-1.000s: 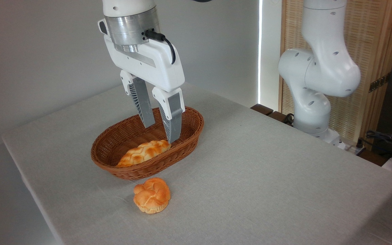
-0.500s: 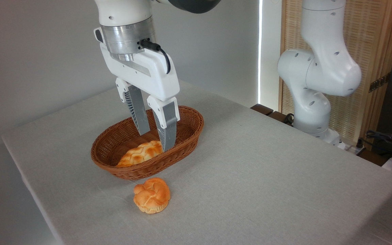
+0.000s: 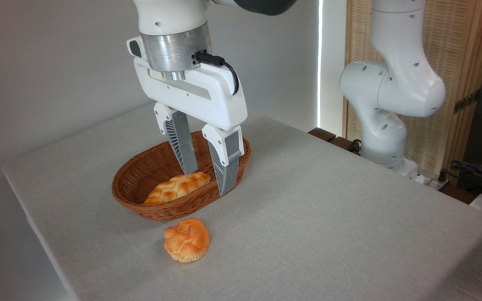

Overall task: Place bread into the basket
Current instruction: 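Move the open gripper over the basket toward the round bun, then lower the open gripper down around the round golden bun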

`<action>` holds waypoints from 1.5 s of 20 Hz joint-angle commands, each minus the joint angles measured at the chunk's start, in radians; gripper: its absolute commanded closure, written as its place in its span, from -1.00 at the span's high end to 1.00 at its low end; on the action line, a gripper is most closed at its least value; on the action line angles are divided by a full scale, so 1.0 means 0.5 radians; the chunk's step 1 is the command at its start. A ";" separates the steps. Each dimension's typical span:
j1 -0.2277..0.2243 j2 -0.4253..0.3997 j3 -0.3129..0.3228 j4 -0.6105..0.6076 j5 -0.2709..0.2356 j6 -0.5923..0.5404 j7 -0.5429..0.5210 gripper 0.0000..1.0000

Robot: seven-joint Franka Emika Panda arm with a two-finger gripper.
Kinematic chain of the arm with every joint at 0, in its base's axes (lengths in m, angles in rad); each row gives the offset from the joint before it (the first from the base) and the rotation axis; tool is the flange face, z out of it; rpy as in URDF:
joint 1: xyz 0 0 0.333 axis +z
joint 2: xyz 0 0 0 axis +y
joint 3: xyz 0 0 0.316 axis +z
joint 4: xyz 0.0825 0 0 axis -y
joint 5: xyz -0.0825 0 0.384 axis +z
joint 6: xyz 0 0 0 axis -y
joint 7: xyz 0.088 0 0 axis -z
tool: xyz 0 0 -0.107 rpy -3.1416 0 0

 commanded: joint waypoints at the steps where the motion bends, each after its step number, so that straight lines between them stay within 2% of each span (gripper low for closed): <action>1: 0.007 -0.020 0.015 0.008 -0.026 -0.014 0.015 1.00; 5: 0.022 -0.020 0.024 0.002 -0.032 -0.014 -0.065 1.00; 6: 0.053 -0.014 0.024 0.002 -0.032 -0.014 -0.104 1.00; 13: 0.072 0.001 0.024 -0.111 -0.044 -0.004 -0.516 1.00; 15: 0.072 0.053 0.009 -0.123 -0.142 0.108 -0.702 1.00; 17: 0.044 0.078 -0.022 -0.142 -0.152 0.228 -0.832 1.00; 24: 0.029 0.087 -0.059 -0.179 -0.161 0.419 -0.884 1.00; 30: 0.016 0.103 -0.105 -0.179 -0.167 0.431 -0.930 1.00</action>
